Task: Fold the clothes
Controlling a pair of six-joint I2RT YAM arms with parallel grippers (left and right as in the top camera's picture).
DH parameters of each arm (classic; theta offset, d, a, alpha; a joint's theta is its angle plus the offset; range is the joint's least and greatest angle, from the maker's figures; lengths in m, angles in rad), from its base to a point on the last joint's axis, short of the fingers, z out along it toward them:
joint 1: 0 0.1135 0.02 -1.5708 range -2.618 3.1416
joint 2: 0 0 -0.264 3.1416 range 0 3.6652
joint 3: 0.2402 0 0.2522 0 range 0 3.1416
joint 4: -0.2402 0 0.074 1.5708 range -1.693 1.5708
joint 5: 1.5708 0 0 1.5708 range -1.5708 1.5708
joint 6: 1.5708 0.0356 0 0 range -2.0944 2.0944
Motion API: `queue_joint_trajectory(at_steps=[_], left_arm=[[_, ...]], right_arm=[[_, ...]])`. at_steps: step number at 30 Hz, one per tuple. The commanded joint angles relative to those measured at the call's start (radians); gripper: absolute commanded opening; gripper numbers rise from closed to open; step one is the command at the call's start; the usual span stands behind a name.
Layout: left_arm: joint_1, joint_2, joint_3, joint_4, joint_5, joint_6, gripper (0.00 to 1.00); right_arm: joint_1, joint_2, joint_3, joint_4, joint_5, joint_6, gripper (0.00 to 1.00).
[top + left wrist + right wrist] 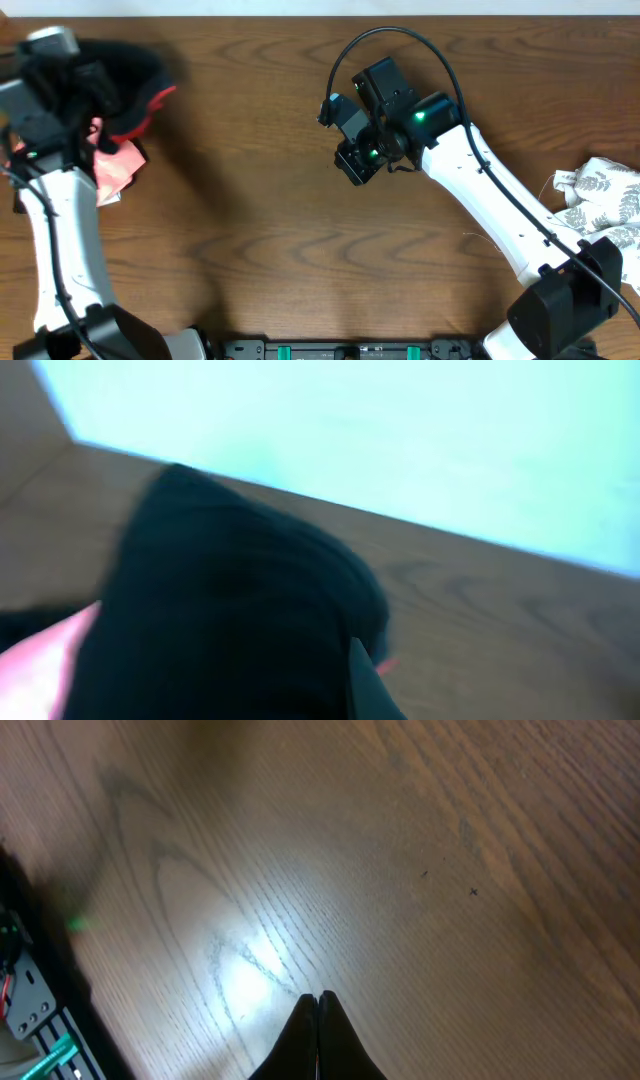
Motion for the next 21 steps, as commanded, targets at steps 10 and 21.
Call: queue_joint_trajectory(at_steps=[10, 21], left_arm=[[-0.041, 0.028, 0.024, -0.014, -0.177, 0.154, 0.06], [-0.043, 0.027, 0.024, -0.014, -0.146, 0.113, 0.06]], right_arm=[[0.003, 0.01, -0.003, -0.03, 0.0, -0.007, 0.01], [0.002, 0.01, -0.003, -0.029, 0.0, -0.008, 0.01]])
